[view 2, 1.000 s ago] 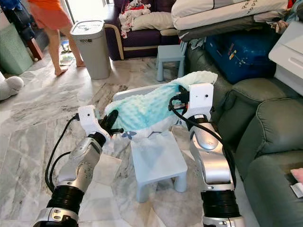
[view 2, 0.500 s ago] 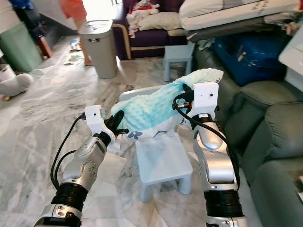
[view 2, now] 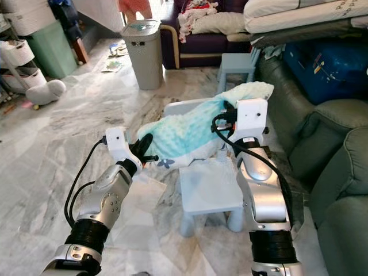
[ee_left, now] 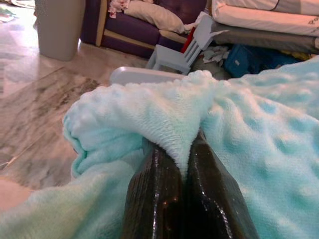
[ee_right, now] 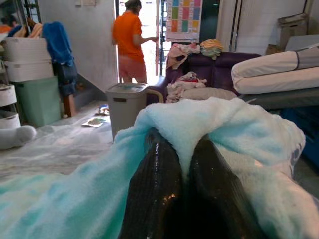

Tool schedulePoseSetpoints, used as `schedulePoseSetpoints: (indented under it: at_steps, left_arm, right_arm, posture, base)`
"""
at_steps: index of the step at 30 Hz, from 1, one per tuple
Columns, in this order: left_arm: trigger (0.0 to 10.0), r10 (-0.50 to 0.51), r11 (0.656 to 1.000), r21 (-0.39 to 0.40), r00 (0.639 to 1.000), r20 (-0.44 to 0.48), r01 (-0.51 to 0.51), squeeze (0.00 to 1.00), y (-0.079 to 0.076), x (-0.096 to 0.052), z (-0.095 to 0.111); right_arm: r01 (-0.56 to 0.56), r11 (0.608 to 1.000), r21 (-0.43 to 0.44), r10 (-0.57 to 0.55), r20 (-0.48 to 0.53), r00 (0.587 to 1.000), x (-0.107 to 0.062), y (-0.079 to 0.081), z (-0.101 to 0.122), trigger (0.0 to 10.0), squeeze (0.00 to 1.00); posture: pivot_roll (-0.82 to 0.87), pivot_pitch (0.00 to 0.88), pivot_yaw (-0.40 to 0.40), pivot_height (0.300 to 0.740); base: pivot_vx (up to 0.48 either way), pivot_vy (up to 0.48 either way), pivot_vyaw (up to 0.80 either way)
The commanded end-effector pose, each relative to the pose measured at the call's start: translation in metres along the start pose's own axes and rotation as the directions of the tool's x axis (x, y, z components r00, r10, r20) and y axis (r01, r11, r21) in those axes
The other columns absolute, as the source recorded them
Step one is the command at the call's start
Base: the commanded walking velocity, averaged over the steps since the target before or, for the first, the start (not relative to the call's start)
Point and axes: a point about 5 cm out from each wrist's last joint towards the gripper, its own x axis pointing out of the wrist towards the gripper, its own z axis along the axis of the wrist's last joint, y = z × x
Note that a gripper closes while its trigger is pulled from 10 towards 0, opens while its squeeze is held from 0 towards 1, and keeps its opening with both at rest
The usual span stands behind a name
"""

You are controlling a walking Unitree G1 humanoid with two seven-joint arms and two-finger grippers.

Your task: Move the pillow to the sofa

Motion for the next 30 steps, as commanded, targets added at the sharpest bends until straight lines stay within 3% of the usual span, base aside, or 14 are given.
schedulePoseSetpoints:
  at_steps: [1, 30]
  left_arm:
    - [10.0, -0.014, 1.0, 0.017, 1.0, 0.016, 0.013, 0.0, -0.0044, 0.0025, 0.0044]
    - [10.0, -0.016, 1.0, 0.014, 1.0, 0.012, 0.016, 0.0, -0.0046, 0.004, 0.0033]
  right_arm:
    - [-0.005, 1.0, -0.006, 0.005, 0.044, 0.999, 0.0012, 0.0002, 0.0101, 10.0, 0.0]
    - [0.005, 1.0, -0.016, -0.004, 0.052, 0.999, 0.0031, -0.0036, 0.0128, 10.0, 0.0]
  posture:
    - [-0.28, 0.0, 0.099, 0.74]
    - [-0.29, 0.0, 0.1, 0.74]
  base:
    - [-0.319, 0.0, 0.0]
    - [-0.315, 0.0, 0.0]
